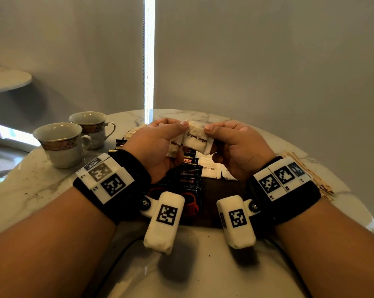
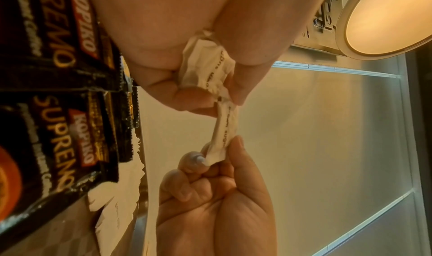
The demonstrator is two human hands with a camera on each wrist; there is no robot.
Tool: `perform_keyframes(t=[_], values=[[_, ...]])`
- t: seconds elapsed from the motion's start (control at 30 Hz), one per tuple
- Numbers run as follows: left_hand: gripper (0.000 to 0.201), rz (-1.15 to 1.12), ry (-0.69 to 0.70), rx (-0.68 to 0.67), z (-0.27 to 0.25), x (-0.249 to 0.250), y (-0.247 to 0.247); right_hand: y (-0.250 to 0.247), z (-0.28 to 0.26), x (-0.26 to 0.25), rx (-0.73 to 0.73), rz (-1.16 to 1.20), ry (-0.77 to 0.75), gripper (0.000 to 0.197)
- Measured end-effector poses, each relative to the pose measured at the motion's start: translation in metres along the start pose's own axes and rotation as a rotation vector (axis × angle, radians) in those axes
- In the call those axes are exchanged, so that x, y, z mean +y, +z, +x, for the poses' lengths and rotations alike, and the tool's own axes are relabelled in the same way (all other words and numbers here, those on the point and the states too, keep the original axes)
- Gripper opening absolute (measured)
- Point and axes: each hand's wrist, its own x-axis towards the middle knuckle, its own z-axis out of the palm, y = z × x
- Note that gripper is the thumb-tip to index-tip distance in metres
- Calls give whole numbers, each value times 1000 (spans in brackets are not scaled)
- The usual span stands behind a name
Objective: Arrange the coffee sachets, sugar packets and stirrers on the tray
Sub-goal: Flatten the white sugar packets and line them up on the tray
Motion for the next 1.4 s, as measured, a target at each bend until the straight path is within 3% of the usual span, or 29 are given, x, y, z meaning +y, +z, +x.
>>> perform_keyframes(t=[0.17,0.27,0.43,0.53,0.7,0.8,0.93,1.13,1.33,1.4], values=[[11,-13,7,14,2,-1,-1,-5,2,0,-7,-8,28,20],[9,-30,4,13,2,-2,0,-9,3,-3,6,-15,34,10],[17,-63,-3,61,4,-1,-3,-35,18,0,158,25,51,8],[15,-56,-6,55,4,-1,-3,-51,25,11,239,-8,184,5],[17,-52,-8,50,4,-1,-3,-64,27,26,128,-111,461,31],[17,-52,-11,59,5,-1,-3,-64,26,23,61,-187,531,32],[17,-54,-25,66,4,-1,-3,-61,21,20,42,-249,565,16],[21,-69,-40,80,3,2,-3,-62,22,16,93,-270,549,17],[17,-163,-52,74,-1,5,1,-57,20,15,3,-325,583,16],[25,-189,-37,84,-3,7,2,-55,20,14,-16,-330,589,18]])
